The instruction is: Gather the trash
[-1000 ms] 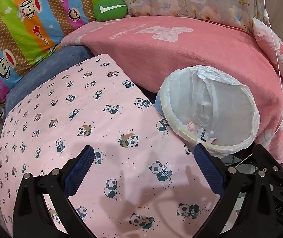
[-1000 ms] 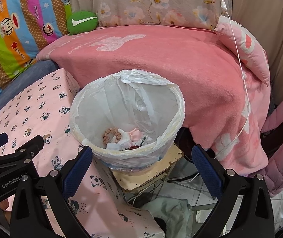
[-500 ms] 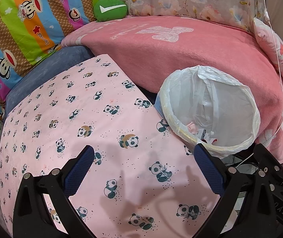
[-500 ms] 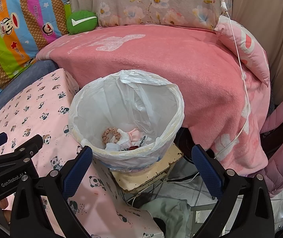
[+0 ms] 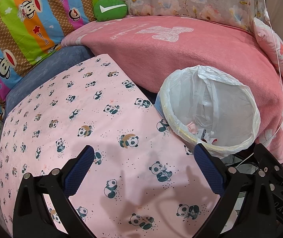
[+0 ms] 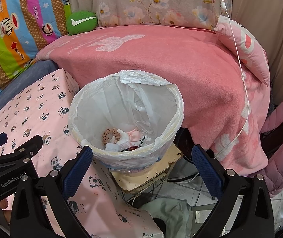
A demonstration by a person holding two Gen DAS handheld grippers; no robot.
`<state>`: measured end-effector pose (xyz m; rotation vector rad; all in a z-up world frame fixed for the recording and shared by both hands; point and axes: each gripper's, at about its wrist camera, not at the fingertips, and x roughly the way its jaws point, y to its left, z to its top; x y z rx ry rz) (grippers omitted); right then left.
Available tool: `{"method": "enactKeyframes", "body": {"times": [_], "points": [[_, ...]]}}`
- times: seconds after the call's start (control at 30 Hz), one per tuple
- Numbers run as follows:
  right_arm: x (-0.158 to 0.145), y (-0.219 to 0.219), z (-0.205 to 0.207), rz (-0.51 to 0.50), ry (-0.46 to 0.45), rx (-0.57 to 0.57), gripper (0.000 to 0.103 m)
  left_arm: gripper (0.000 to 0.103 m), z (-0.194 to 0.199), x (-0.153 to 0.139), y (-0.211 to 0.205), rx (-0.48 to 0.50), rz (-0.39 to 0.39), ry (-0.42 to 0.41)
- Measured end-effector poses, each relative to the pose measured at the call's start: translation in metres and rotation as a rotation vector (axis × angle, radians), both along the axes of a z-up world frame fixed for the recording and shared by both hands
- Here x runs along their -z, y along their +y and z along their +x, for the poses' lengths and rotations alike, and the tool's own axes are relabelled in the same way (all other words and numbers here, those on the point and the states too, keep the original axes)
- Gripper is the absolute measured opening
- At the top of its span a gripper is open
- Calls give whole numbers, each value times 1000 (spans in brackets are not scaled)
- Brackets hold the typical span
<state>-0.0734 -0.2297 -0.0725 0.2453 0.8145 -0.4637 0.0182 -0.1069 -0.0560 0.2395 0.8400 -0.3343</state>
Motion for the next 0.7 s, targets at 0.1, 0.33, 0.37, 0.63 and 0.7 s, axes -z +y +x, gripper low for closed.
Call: {"method": "enactKeyframes", "body": {"times": [0.1,0.33,0.37,0.63,0.7], "points": [[0,0,0,1,-1,1,99,96,1,0,0,0,-1,1],[0,-1,0,0,-2,0,99,96,0,0,1,0,-1,3],[0,1,0,0,-1,0,99,96,0,0,1,0,-2,4],[-1,0,0,-2,1,0,99,96,0,1,1,-2,-4,4],[-1,0,0,-1,1,0,99,96,0,1,1,-1,-4,3]]}}
